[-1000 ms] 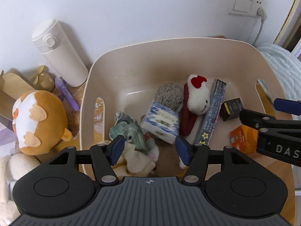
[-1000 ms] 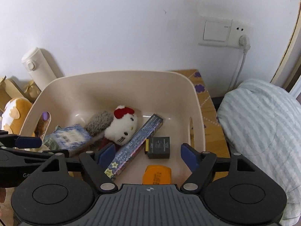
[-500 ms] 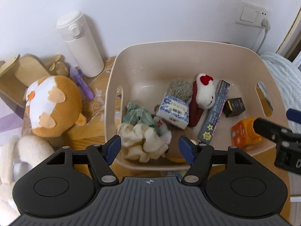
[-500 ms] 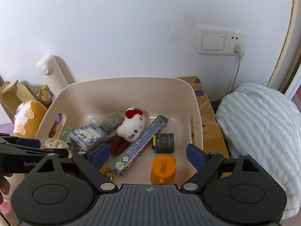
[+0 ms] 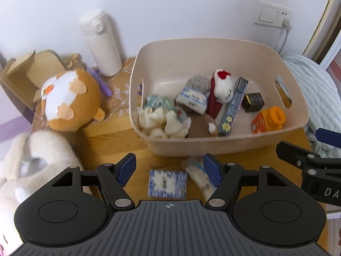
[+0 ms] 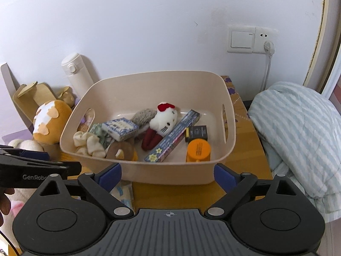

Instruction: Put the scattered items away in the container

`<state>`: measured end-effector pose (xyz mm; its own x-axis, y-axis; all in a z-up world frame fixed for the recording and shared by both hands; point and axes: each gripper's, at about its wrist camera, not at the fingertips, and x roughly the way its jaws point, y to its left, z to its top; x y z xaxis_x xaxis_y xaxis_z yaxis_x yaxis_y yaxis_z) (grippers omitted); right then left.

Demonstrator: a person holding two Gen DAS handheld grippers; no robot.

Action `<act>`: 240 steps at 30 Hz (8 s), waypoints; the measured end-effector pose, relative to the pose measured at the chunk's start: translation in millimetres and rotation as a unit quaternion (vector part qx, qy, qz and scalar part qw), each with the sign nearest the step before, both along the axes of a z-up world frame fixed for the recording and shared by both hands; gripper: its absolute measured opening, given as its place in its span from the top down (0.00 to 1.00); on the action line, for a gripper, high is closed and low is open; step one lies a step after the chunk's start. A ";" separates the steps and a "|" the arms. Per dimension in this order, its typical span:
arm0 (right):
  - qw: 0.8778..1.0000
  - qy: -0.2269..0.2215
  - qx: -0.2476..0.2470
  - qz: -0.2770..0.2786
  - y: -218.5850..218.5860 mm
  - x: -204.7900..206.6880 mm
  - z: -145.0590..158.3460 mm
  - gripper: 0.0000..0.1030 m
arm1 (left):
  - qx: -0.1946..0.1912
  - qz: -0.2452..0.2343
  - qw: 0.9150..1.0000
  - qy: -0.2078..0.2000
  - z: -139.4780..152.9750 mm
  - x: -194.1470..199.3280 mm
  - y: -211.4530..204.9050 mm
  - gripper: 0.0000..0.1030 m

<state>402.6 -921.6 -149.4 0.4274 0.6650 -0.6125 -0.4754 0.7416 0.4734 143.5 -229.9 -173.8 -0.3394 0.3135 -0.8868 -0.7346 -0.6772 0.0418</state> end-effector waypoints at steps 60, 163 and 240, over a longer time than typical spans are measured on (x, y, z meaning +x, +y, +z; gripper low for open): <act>0.976 0.049 -0.153 0.146 129.4 -27.9 -87.3 0.28 | -0.062 -0.027 0.994 -0.085 -125.3 -32.5 0.3 0.37; 0.997 -0.034 -0.049 -0.038 25.4 85.4 -28.0 0.63 | -0.007 -0.085 0.996 0.013 -41.1 -43.1 100.2 0.37; 0.988 -0.077 0.019 -0.134 -68.1 -192.5 70.6 0.00 | 0.128 -0.279 0.949 0.072 143.7 88.3 -204.7 0.24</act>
